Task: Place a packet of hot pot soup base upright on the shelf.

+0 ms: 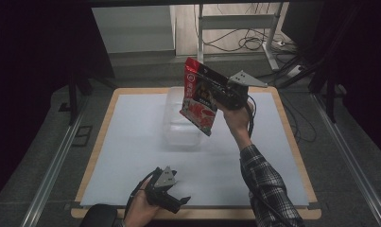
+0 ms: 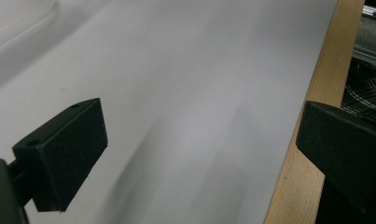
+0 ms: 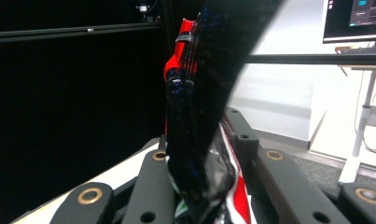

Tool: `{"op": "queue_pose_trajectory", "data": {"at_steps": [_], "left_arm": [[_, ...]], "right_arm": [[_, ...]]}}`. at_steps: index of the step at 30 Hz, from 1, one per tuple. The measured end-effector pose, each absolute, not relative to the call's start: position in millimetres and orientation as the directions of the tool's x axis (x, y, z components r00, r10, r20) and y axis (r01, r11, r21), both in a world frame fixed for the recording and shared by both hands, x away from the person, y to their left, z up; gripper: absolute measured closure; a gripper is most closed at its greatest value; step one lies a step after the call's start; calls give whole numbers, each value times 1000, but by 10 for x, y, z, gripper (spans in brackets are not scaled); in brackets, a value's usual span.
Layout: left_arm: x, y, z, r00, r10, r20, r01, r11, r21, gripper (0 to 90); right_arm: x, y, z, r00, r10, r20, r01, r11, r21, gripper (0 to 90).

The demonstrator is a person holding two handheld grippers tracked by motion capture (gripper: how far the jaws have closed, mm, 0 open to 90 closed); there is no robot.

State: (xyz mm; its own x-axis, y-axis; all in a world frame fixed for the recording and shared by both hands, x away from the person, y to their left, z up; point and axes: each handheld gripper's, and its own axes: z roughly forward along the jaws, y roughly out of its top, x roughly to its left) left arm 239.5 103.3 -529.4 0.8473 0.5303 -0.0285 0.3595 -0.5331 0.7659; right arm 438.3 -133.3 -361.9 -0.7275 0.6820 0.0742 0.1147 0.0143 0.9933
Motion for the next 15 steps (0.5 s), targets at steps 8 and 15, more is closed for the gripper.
{"op": "queue_pose_trajectory", "data": {"at_steps": [8,15], "left_arm": [[2398,1043,-5292,850,526,-28,359,-539,762,18],[2396,1045,-5291,851,524,-26,356,-540,762,19]], "right_arm": [[4527,-1194,-3770,-739,668,87,121,5,993,762],[4579,-1053,-3879,-752,655,78,119,19,993,761]]}}
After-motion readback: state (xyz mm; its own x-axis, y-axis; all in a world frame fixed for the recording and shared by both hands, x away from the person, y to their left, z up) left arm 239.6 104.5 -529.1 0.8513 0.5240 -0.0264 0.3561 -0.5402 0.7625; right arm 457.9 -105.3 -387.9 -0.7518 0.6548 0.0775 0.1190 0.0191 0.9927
